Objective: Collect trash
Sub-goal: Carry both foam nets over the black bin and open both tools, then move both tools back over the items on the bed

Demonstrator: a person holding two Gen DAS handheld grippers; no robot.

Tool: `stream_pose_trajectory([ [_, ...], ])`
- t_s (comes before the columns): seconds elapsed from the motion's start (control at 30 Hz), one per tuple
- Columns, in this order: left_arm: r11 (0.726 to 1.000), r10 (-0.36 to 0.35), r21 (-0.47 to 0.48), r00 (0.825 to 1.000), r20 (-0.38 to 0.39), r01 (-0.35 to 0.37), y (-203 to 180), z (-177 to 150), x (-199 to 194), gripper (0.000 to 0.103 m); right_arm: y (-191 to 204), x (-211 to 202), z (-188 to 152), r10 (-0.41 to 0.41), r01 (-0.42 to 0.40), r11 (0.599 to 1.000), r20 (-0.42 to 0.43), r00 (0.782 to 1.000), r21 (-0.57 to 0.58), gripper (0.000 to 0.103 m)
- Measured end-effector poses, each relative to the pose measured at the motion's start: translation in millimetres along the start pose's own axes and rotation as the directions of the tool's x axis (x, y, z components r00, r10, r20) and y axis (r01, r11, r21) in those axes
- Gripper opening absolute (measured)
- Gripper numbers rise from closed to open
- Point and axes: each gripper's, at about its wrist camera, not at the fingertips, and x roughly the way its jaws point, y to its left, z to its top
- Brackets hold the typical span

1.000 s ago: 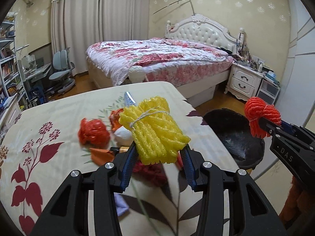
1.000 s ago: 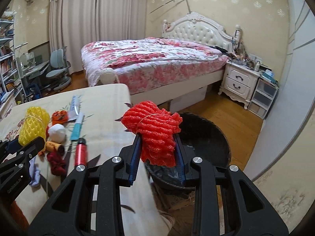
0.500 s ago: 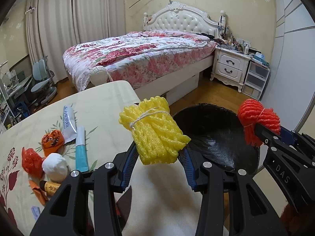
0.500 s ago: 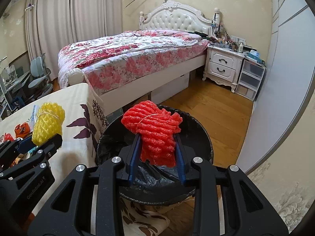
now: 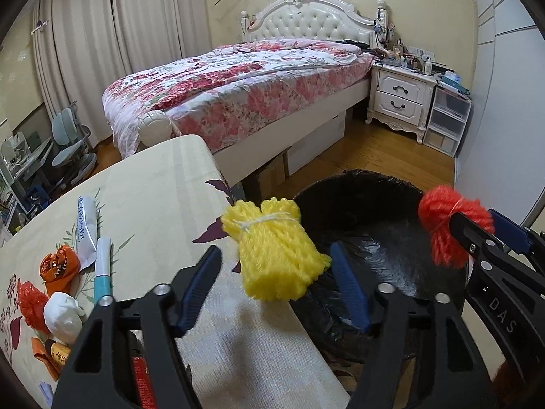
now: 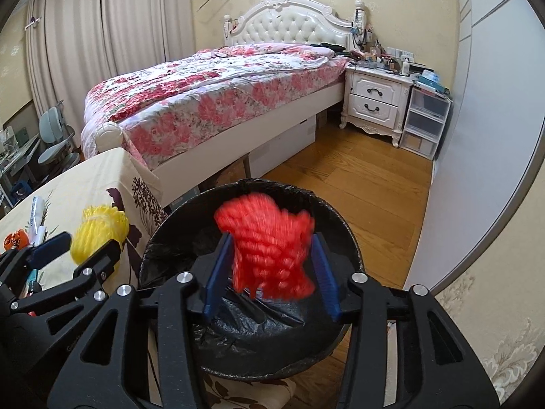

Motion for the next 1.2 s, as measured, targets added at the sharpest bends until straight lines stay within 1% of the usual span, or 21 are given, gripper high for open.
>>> stream_pose_trajectory([
  [0.17,1.0,0.025,-0.002,1.0,0.003,-0.025,4.0,1.1,-2.3,0.081,-2.8,-4.1,-2.1,-0.022,0.022,1.0,0.005,1.0,-0.001,0.051],
  [0.2,1.0,0.026,-0.009,1.0,0.003,-0.026,5.9,1.2,-3.7,0.082,-2.8,-6.6,-2.4,-0.026,0.026,1.0,0.01,1.0,-0.001,0.053],
  [0.23,0.999,0.026,-0.019,1.0,0.006,-0.026,8.6,0.9,-6.4,0.082,-2.3,-9.2,-2.5,-0.03,0.03,1.0,0.016,0.999,-0.002,0.058],
  [0.27,0.999,0.027,-0.026,1.0,0.008,-0.027,10.4,1.6,-8.1,0.084,-1.7,-11.6,-2.5,-0.032,0.032,0.999,0.021,0.999,-0.003,0.059],
  [0.43,0.999,0.019,-0.045,1.0,0.022,-0.018,17.5,2.0,-20.8,0.085,-0.2,-24.1,-2.5,-0.033,0.033,0.999,0.029,0.999,-0.011,0.061],
  [0.53,0.998,0.027,-0.05,0.999,0.03,-0.025,23.2,0.1,-30.2,0.085,4.5,-33.1,-3.5,-0.03,0.031,0.999,0.036,0.999,-0.013,0.065],
  [0.67,0.997,0.044,-0.058,0.998,0.034,-0.042,33.0,-4.6,-43.4,0.085,11.9,-45.3,-7.1,-0.022,0.023,0.999,0.041,0.999,-0.024,0.066],
  [0.87,0.995,0.063,-0.077,0.998,0.027,-0.061,50.9,-21.2,-66.4,0.085,24.7,-62.2,-17.9,0.003,-0.001,0.999,0.035,0.999,-0.044,0.066],
  [1.2,0.985,0.114,-0.134,0.993,0.003,-0.113,87.3,-63.9,-103.3,0.085,51.1,-92.1,-47.4,0.076,-0.074,0.993,0.013,0.997,-0.088,0.066],
])
